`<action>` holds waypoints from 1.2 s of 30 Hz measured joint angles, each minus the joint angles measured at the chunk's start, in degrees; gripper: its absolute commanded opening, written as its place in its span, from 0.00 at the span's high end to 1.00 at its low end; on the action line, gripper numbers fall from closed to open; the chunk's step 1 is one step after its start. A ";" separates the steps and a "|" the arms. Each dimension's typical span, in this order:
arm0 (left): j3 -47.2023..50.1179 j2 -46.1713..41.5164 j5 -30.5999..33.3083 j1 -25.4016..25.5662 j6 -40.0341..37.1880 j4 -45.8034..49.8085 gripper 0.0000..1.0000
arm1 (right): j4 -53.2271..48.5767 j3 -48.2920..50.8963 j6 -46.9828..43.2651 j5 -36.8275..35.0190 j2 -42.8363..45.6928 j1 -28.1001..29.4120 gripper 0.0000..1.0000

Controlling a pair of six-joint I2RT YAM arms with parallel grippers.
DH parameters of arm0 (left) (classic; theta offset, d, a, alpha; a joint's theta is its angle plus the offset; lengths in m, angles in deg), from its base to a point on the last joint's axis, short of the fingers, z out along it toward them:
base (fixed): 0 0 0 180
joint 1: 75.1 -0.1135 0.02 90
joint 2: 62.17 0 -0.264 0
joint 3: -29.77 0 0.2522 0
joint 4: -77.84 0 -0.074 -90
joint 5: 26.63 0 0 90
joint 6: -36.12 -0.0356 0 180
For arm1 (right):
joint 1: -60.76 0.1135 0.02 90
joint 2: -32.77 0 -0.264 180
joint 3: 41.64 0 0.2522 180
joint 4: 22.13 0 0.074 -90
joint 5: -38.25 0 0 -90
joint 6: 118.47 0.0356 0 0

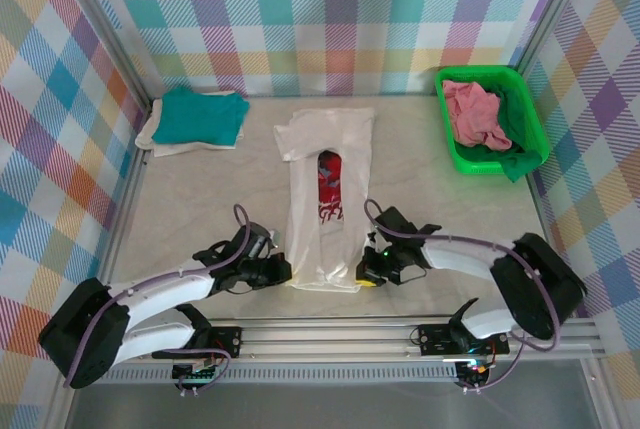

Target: Fold and stack the t-shirts

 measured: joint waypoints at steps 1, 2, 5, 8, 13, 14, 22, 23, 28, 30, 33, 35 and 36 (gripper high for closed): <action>0.00 -0.74 0.02 0.68 0.63 0.31 1.00 | -1.03 0.20 0.02 -0.39 1.44 0.00 1.00; -0.11 -1.75 0.04 1.16 1.46 0.57 1.00 | -1.88 0.17 0.00 -0.76 2.71 -0.09 1.00; -3.39 -2.62 1.14 1.40 2.60 3.61 1.00 | -4.59 -1.81 -0.17 -1.44 5.16 -1.79 1.00; -10.78 0.87 1.27 0.31 2.56 5.31 1.00 | -6.84 -5.95 -0.87 -2.14 5.16 -6.29 1.00; -23.96 11.74 0.50 -6.08 -0.02 5.51 1.00 | -11.15 -19.80 -6.45 -3.87 -0.52 -13.64 1.00; -26.03 13.70 0.31 -7.58 -0.66 5.57 1.00 | -11.45 -22.43 -7.63 -4.15 -2.10 -14.56 1.00; -43.65 29.20 -1.07 -18.99 -8.98 9.46 1.00 | -13.03 -39.52 -15.56 -6.86 -17.09 -19.50 1.00; -45.59 31.01 -1.20 -19.74 -10.10 9.97 1.00 | -13.00 -40.54 -16.15 -6.91 -18.51 -19.89 1.00; -53.35 39.12 -1.73 -21.88 -15.30 12.39 1.00 | -13.14 -46.40 -18.34 -6.86 -25.68 -20.63 1.00; -55.69 41.92 -2.21 -22.08 -16.63 13.31 1.00 | -13.18 -48.46 -19.15 -6.95 -27.76 -20.63 1.00; -58.38 45.51 -2.80 -22.32 -18.14 14.10 1.00 | -13.33 -51.30 -20.02 -7.15 -29.88 -20.63 1.00; -60.13 47.10 -2.97 -22.53 -18.80 15.28 1.00 | -13.62 -53.18 -20.68 -7.43 -30.80 -20.65 1.00; -61.33 47.89 -3.06 -22.71 -19.21 15.91 1.00 | -13.79 -54.10 -20.85 -7.63 -31.15 -20.68 1.00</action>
